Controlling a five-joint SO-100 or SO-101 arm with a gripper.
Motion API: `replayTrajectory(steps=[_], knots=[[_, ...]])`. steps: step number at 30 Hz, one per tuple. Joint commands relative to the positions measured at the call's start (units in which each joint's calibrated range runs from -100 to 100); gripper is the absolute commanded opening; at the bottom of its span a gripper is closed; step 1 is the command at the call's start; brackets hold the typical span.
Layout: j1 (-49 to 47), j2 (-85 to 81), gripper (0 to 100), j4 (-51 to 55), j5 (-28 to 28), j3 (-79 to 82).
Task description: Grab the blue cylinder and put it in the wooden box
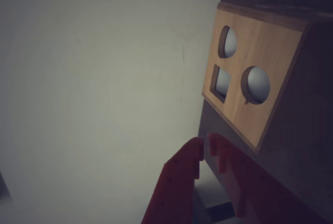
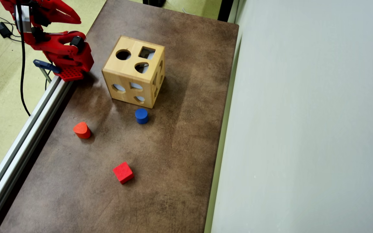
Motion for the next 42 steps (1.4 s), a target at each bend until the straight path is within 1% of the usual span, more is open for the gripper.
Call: replayTrajectory(steps=[1, 42], knots=[[-0.16, 0.18, 3, 0.41, 0.05, -0.16], [-0.75, 0.18, 3, 0.41, 0.15, -0.16]])
